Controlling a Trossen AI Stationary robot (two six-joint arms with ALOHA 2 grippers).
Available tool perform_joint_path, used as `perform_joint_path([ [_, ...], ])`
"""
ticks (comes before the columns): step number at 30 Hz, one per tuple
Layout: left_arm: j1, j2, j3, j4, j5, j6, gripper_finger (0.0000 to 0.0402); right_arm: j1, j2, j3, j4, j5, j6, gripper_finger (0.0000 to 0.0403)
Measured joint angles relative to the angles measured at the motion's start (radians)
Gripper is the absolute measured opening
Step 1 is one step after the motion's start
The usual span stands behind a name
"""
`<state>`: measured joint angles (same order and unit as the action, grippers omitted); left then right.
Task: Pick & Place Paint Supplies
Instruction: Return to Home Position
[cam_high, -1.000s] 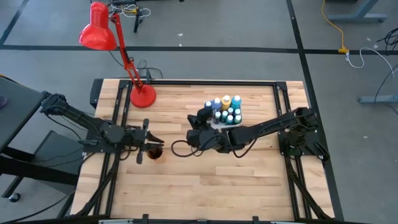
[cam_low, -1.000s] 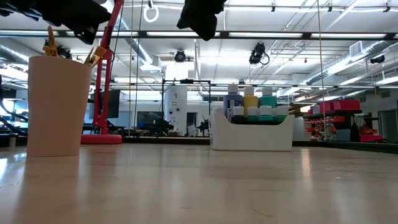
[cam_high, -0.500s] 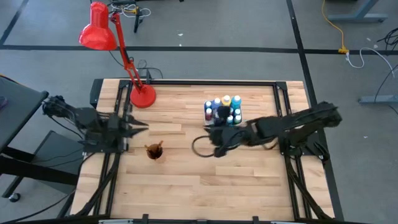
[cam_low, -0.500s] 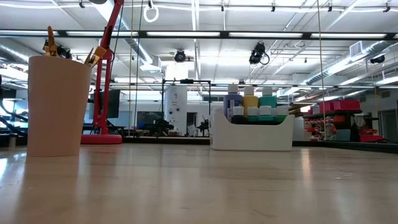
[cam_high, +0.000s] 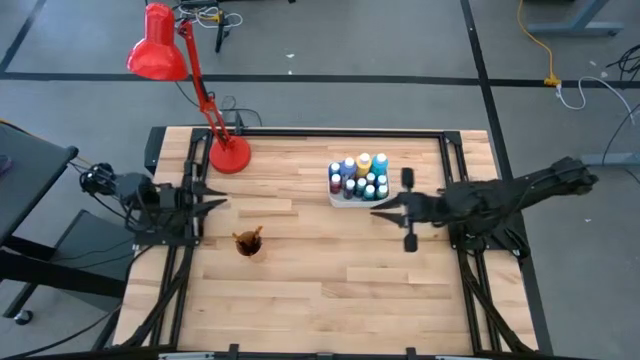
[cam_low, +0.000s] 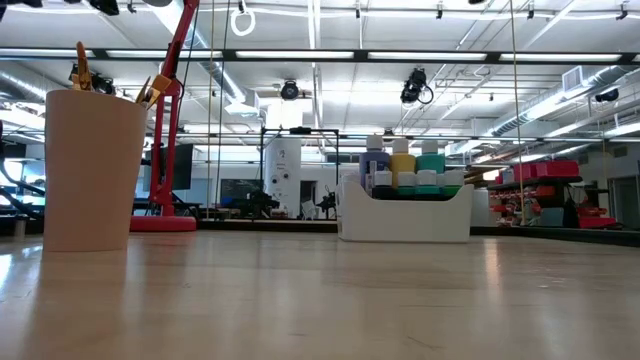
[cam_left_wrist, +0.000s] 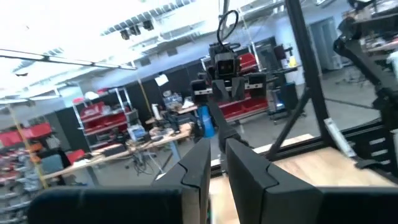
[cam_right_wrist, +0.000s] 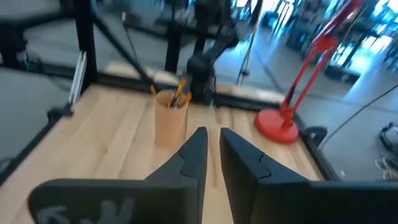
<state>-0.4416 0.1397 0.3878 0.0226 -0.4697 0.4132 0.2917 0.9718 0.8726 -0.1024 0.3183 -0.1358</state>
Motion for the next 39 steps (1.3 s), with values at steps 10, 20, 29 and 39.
perform_joint_path([
  [10,0.052,-0.051,-0.192,0.162,0.003,-0.016,0.0061,-0.034,-0.315,-0.301,0.163,-0.006,0.015,0.0048],
  [20,0.221,-0.051,-0.287,0.188,0.039,-0.076,0.0061,-0.037,-0.522,-0.513,0.288,-0.083,-0.056,0.0048],
  [29,0.398,-0.051,-0.374,0.246,0.185,-0.191,0.0061,-0.047,-0.682,-0.619,0.288,-0.120,-0.033,0.0048],
  [39,0.520,-0.049,-0.379,0.229,0.358,-0.278,0.0061,-0.047,-0.743,-0.752,0.365,-0.127,-0.014,0.0048],
])
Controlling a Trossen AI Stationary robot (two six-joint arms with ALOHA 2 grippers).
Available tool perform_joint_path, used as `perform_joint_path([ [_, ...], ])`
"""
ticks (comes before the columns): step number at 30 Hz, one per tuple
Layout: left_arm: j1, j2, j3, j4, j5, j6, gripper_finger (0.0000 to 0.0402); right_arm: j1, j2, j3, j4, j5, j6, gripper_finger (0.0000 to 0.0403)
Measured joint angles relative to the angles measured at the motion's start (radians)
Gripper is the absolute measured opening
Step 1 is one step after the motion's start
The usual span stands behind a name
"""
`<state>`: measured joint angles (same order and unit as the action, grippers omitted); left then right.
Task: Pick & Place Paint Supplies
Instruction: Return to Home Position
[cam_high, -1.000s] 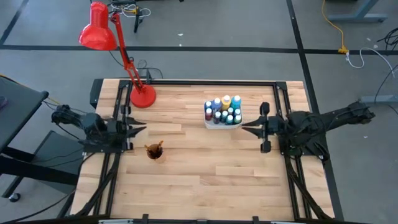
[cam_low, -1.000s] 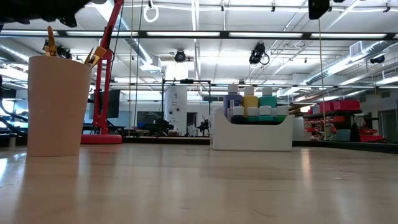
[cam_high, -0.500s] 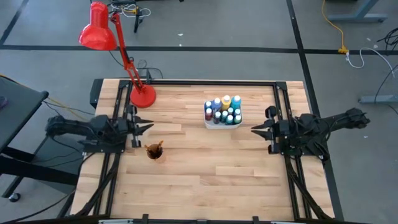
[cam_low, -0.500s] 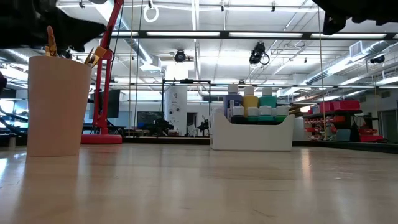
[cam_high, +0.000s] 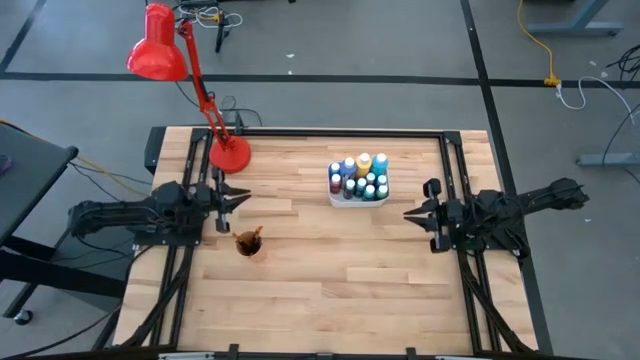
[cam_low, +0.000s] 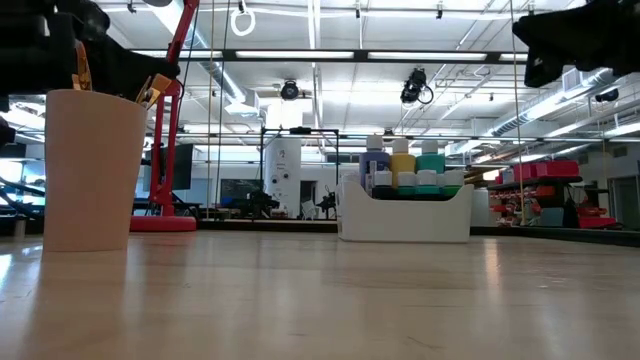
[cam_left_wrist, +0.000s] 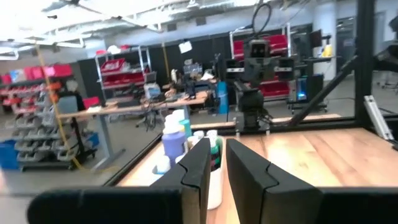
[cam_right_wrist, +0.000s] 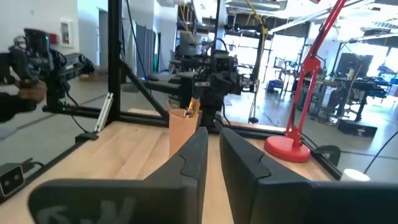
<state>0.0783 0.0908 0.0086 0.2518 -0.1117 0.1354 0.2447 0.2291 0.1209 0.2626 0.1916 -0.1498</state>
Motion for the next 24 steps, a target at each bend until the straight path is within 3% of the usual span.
perform_joint_path([
  [7,0.031,0.000,0.000,-0.030,-0.028,-0.154,0.0061,0.000,0.000,-0.081,0.084,0.000,0.031,0.0048],
  [14,0.031,0.000,-0.001,-0.037,-0.113,-0.167,0.0061,0.000,0.000,-0.107,0.086,-0.001,0.067,0.0048],
  [24,0.031,0.000,-0.001,-0.036,-0.117,-0.133,0.0061,0.000,0.000,-0.105,0.060,0.001,0.016,0.0048],
])
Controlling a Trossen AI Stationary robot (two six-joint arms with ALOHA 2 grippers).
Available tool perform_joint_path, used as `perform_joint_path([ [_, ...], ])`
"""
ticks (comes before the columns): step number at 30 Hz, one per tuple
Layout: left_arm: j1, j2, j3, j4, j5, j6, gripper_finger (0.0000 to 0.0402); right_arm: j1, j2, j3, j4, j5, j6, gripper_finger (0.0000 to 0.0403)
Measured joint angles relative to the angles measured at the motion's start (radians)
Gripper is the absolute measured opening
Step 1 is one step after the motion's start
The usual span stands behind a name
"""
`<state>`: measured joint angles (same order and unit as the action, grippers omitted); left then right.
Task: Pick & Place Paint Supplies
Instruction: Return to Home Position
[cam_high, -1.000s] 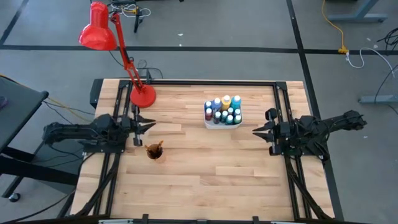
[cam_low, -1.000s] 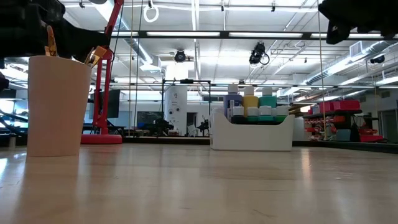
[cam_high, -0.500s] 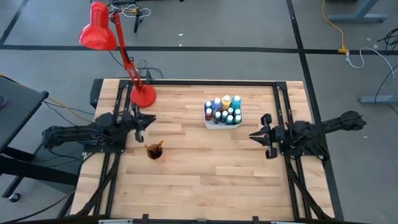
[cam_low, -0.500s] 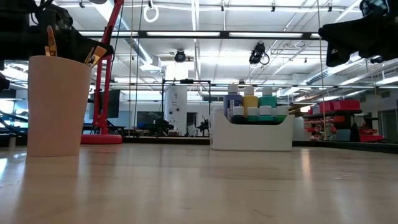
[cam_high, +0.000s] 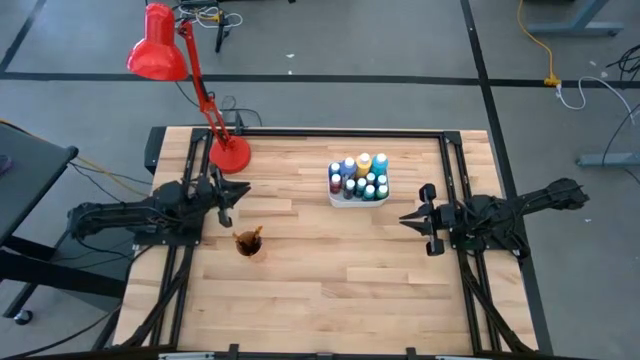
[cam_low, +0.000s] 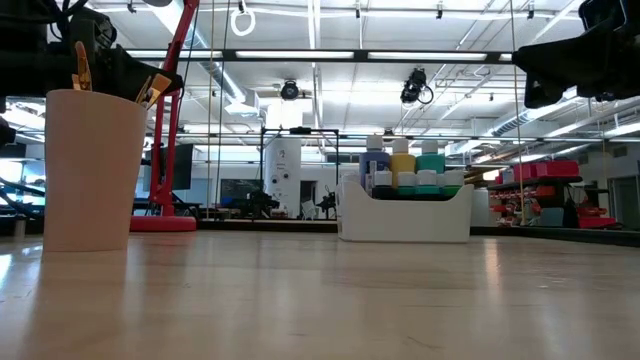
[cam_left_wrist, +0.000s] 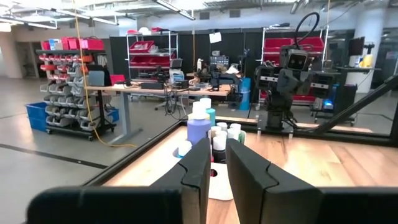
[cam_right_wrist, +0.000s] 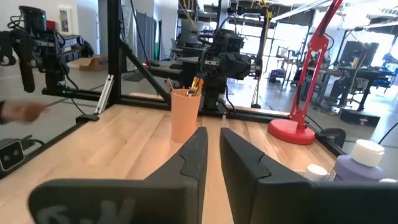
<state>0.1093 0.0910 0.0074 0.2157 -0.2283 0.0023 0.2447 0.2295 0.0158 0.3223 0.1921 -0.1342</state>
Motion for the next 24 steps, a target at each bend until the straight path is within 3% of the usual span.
perform_joint_path([
  [24,0.000,0.000,-0.001,0.000,0.000,0.062,0.0061,0.000,0.000,0.000,0.001,0.001,-0.006,0.0048],
])
